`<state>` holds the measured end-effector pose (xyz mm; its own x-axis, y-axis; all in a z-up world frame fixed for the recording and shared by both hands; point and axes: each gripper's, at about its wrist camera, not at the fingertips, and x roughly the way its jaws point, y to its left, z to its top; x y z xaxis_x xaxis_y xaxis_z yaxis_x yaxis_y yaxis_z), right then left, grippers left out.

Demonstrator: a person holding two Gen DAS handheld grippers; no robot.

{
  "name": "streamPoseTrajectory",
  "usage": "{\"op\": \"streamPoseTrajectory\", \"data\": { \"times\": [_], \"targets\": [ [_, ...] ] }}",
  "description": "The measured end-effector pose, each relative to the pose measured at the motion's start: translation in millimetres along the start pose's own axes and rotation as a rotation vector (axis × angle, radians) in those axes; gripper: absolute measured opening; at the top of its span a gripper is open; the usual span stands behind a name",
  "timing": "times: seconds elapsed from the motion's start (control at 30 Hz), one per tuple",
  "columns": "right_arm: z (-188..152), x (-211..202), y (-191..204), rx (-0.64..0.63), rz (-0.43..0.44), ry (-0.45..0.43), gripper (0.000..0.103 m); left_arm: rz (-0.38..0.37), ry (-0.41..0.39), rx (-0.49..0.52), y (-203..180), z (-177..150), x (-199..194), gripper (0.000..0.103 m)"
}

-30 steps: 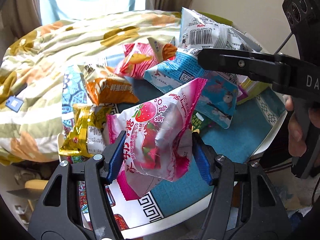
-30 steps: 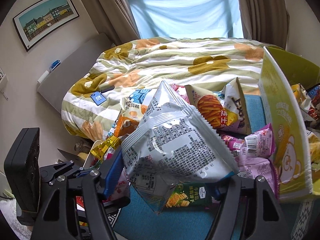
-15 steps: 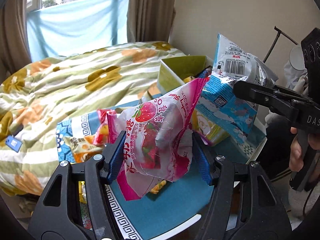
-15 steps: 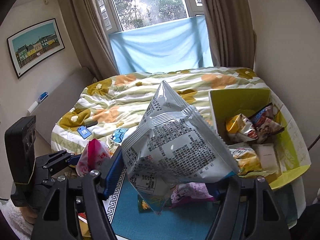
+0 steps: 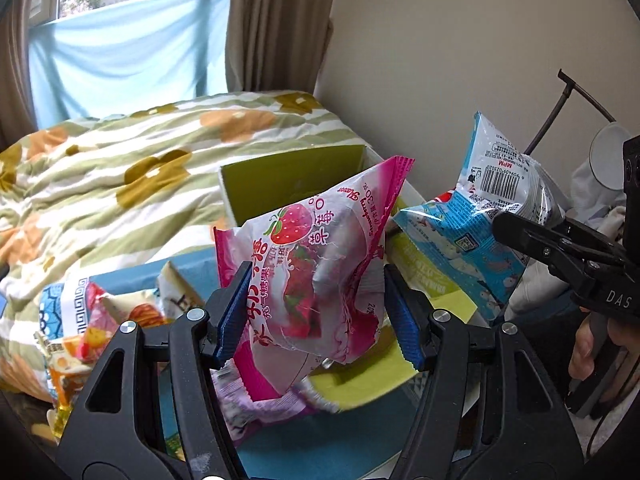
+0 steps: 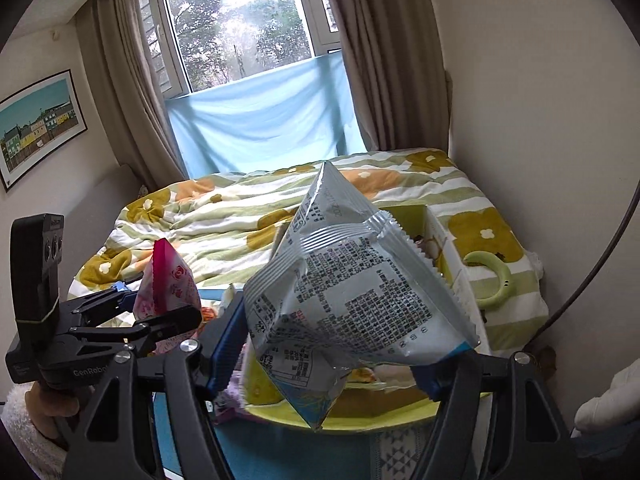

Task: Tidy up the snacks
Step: 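Carry both bags over the cardboard box and open both grippers to drop them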

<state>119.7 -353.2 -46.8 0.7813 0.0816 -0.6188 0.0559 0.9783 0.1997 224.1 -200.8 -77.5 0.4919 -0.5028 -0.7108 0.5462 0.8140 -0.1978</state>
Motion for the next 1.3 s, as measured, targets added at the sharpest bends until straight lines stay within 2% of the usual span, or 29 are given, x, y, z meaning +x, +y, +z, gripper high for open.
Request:
{"op": "streamPoseTrajectory", "data": {
  "times": [0.23,0.3,0.37,0.43,0.73,1.13,1.17,1.23,1.3],
  "targets": [
    [9.9,22.1,-57.6,0.000,0.017,0.059,0.067,-0.001,0.080,-0.054,-45.1,16.2,67.7,0.061],
    [11.3,28.5,-67.3,-0.004,0.026,0.079,0.067,-0.002,0.103,-0.073,-49.7,16.8,81.0,0.069],
    [9.9,30.8,-75.6,-0.007,0.032,0.093,0.067,-0.003,0.113,-0.088,-53.2,15.0,83.5,0.092],
    [9.8,33.6,-82.6,-0.004,0.043,0.105,0.067,0.002,0.093,-0.091,-56.5,13.4,77.9,0.100],
    [8.7,40.1,-88.9,-0.015,0.063,0.125,0.067,0.118,0.098,-0.083,-41.2,-6.8,47.3,0.100],
    [-2.1,66.3,-74.6,-0.067,0.074,0.260,0.069,0.188,0.086,-0.146,-22.1,-27.5,22.0,0.100],
    [-4.6,67.3,-74.9,-0.062,0.080,0.260,0.070,0.188,0.091,-0.151,-21.1,-29.8,22.2,0.100],
    [-9.6,68.4,-73.3,-0.060,0.078,0.249,0.080,0.190,0.101,-0.159,-19.3,-34.4,23.3,0.100],
    [-14.4,66.2,-71.9,-0.077,0.057,0.216,0.101,0.196,0.109,-0.163,-18.5,-39.6,24.4,0.100]
  ]
}}
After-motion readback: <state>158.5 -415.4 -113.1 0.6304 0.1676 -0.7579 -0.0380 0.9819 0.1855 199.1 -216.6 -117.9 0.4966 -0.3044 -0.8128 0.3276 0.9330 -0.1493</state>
